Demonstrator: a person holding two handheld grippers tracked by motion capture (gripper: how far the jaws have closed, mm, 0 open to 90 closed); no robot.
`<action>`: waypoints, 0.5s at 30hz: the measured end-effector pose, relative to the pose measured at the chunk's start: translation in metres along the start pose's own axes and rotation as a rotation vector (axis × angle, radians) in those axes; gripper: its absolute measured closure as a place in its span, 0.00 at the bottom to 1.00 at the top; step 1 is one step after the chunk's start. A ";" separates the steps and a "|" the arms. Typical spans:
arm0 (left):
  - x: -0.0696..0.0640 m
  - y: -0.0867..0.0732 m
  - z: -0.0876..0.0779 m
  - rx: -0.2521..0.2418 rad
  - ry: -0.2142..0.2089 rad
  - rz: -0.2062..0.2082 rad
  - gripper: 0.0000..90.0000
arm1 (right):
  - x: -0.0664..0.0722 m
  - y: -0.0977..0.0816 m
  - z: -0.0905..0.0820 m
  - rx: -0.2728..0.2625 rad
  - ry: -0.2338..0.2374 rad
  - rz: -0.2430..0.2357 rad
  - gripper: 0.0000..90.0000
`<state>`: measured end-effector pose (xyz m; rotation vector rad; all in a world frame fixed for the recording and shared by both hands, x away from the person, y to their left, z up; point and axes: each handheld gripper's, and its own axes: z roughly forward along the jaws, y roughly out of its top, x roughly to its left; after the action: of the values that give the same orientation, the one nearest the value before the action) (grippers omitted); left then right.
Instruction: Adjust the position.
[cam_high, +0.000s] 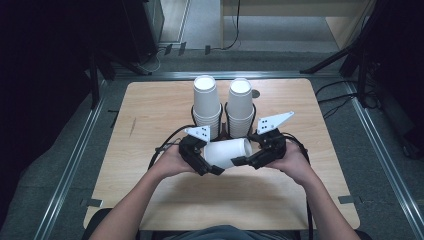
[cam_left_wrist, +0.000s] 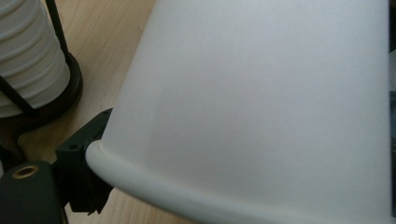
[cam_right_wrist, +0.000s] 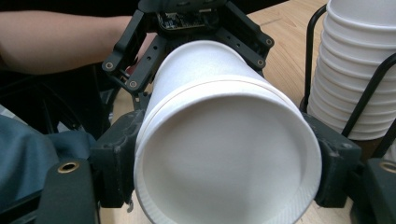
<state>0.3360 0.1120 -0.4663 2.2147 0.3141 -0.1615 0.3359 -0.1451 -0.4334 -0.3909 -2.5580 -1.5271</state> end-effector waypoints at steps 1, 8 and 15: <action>0.000 0.000 0.000 0.002 0.000 0.000 0.10 | 0.000 0.000 0.000 0.001 0.002 0.003 0.28; 0.001 0.000 -0.001 0.023 -0.007 -0.008 0.15 | -0.001 -0.002 0.002 0.008 0.007 0.008 0.28; 0.002 -0.002 -0.003 0.039 -0.013 -0.020 0.15 | 0.001 -0.001 0.005 0.032 -0.002 0.009 0.21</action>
<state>0.3375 0.1160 -0.4659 2.2486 0.3283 -0.1937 0.3345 -0.1406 -0.4365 -0.3993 -2.5752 -1.4820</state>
